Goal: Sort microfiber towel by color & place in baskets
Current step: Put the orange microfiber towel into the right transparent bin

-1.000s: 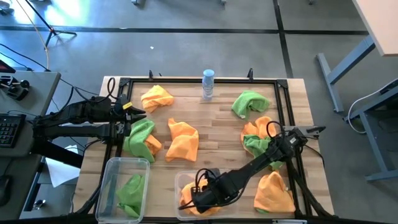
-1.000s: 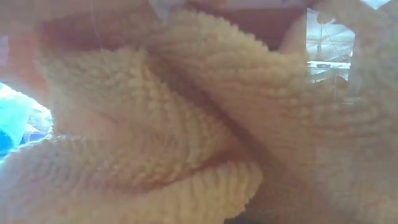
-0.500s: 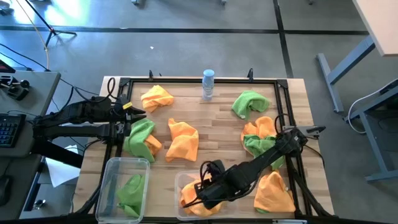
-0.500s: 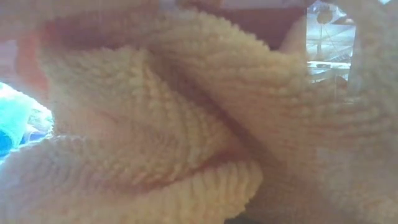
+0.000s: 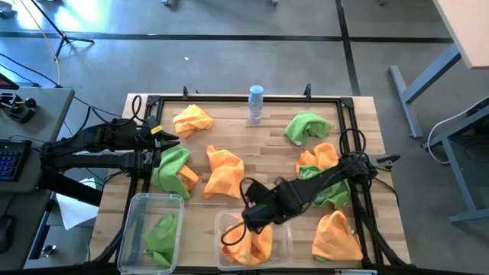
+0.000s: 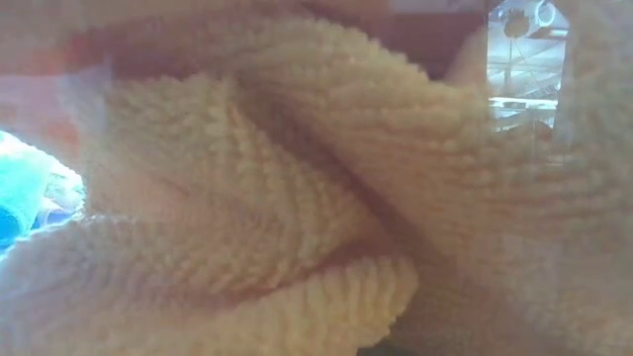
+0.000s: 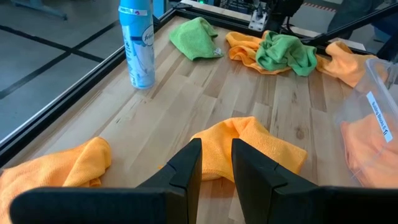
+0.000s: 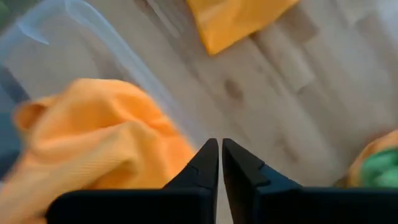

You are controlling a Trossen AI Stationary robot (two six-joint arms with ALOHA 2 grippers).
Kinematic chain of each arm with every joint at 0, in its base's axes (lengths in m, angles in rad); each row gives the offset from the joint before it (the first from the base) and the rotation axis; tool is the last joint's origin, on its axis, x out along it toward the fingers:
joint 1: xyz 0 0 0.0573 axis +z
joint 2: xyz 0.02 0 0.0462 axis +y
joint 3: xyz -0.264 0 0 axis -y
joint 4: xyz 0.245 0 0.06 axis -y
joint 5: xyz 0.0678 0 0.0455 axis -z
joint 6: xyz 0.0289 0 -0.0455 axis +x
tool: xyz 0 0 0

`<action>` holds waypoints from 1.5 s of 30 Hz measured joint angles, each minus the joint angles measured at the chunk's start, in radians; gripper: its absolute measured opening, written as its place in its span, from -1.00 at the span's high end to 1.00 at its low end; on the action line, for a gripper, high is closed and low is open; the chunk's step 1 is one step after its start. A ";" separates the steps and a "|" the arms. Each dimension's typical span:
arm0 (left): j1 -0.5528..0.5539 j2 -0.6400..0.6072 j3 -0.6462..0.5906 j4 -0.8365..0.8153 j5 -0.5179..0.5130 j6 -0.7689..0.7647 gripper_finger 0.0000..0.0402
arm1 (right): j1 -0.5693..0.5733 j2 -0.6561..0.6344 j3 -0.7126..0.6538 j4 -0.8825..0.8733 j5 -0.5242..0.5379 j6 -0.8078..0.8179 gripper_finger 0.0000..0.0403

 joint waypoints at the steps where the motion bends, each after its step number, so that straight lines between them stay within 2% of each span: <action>1: 0.000 0.000 0.000 0.000 0.000 0.000 0.63 | -0.011 -0.005 0.000 -0.010 0.005 -0.062 0.90; 6: 0.000 0.000 0.000 0.001 0.000 0.000 0.63 | -0.043 -0.049 -0.015 -0.017 0.059 -0.356 0.99; 11: 0.000 0.000 0.000 0.000 0.000 0.000 0.63 | -0.057 -0.153 -0.185 -0.010 0.077 -0.497 0.99; 14: 0.000 0.000 0.000 -0.001 0.000 0.000 0.63 | -0.058 -0.264 -0.378 0.104 0.073 -0.531 0.99; 23: 0.000 0.000 0.000 0.000 0.000 0.000 0.63 | -0.119 -0.739 -1.106 0.693 -0.045 -0.535 1.00; 29: 0.000 0.000 0.000 0.000 -0.013 0.000 0.63 | -0.173 -1.044 -1.418 0.940 -0.035 -0.554 1.00; 35: 0.000 0.000 0.000 0.001 -0.038 0.001 0.63 | -0.213 -1.257 -1.582 0.963 0.072 -0.634 1.00; 40: 0.000 0.001 0.000 0.015 -0.089 0.002 0.63 | -0.240 -1.345 -1.658 0.974 0.146 -0.494 1.00; 45: 0.000 0.023 0.000 0.069 -0.124 0.010 0.63 | -0.305 -1.419 -1.754 0.984 0.138 -0.532 1.00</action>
